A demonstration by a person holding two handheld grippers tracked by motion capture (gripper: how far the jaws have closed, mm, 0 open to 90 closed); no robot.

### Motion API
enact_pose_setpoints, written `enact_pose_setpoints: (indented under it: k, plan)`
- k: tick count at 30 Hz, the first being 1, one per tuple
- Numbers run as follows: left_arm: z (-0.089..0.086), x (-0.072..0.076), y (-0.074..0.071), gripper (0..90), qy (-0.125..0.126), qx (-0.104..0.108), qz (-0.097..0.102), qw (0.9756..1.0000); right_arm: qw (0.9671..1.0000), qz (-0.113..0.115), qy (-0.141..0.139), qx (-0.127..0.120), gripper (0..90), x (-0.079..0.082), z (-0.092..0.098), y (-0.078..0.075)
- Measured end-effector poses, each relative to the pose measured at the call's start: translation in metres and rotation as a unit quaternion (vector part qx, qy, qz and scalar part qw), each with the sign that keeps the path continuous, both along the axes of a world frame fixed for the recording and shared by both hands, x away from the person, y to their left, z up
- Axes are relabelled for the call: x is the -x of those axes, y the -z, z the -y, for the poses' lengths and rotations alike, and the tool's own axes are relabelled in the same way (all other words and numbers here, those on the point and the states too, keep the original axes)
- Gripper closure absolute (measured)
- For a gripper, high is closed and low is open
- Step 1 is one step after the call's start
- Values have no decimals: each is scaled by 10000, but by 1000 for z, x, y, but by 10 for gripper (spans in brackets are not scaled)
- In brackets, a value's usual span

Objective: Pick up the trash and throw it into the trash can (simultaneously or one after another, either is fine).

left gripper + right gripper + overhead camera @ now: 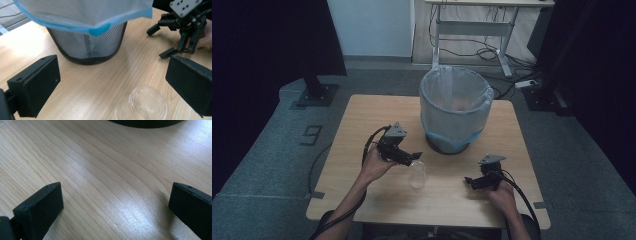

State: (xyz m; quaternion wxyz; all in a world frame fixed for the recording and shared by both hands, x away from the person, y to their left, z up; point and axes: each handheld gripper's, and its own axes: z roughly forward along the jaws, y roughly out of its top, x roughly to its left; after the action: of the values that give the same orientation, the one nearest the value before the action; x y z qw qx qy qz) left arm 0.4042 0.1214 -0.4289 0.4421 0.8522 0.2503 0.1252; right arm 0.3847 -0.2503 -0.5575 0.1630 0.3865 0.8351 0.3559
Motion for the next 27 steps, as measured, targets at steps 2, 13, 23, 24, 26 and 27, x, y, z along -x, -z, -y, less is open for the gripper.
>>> enact_pose_setpoints:
  k: [2,13,23,24,26,27]
  plan:
    - [-1,2,5,0,20,9,-19,10000,10000,5,1,1,0,0,0,0]
    - [1,13,33,0,55,-33,-133,9999,10000,0,7,2,0,0,0,0]
    - [-1,18,54,0,94,244,-320,9991,10000,0,4,4,0,0,0,0]
    - [-1,18,55,0,99,264,-315,9991,10000,1,4,4,0,0,0,0]
    - [-2,19,55,0,103,287,-300,9991,10000,0,4,3,0,0,0,0]
    - [-2,19,55,0,98,287,-286,9991,10000,1,5,2,0,0,0,0]
